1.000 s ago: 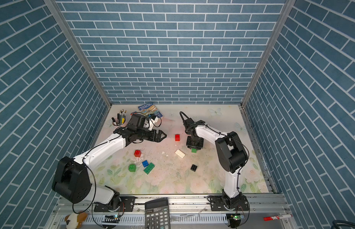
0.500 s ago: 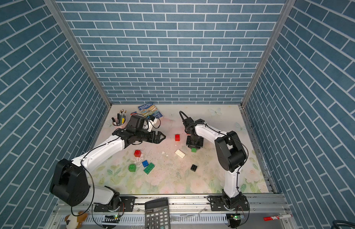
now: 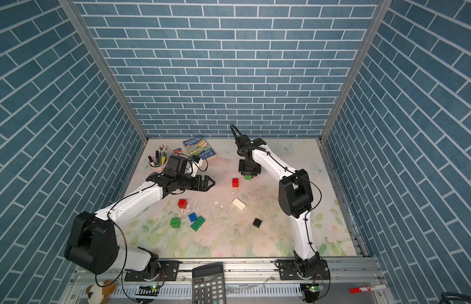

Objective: Assemble the letter r with lego
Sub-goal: Pick up the lego brick from the center of the board, then assemble the lego brick with the lego brick.

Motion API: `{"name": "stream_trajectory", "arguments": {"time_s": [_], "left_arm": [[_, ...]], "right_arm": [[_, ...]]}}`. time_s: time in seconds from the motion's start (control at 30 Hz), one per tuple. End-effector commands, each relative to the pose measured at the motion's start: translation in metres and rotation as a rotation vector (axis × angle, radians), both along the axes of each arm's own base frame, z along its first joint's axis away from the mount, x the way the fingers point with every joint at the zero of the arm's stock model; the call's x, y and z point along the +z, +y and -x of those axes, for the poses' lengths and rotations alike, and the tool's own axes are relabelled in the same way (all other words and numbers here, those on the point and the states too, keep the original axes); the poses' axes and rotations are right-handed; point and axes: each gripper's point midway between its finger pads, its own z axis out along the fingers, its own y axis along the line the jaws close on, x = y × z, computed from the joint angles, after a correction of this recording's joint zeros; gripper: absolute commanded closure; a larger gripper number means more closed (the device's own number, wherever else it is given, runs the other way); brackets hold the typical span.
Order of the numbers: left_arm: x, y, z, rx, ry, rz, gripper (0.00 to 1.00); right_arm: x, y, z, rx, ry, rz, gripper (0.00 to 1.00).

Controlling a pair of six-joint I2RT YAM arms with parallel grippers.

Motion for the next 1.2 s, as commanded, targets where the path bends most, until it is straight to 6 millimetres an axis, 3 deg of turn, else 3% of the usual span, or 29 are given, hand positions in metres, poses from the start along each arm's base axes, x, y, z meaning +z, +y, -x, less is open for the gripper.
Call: {"name": "stream_trajectory", "arguments": {"time_s": [0.0,0.53,1.17], "left_arm": [[0.001,0.007,-0.001,0.021,-0.005,0.013,0.01],[-0.001,0.017,0.0,0.044,-0.007,0.05,0.0],[0.008,0.023,0.01,0.042,-0.027,0.039,0.0]], "right_arm": [[-0.007,0.003,0.008,0.054,0.061,0.06,0.83],[-0.009,0.043,0.015,0.123,0.088,0.064,0.83],[-0.031,0.057,0.015,0.129,0.089,0.072,0.84]]}}
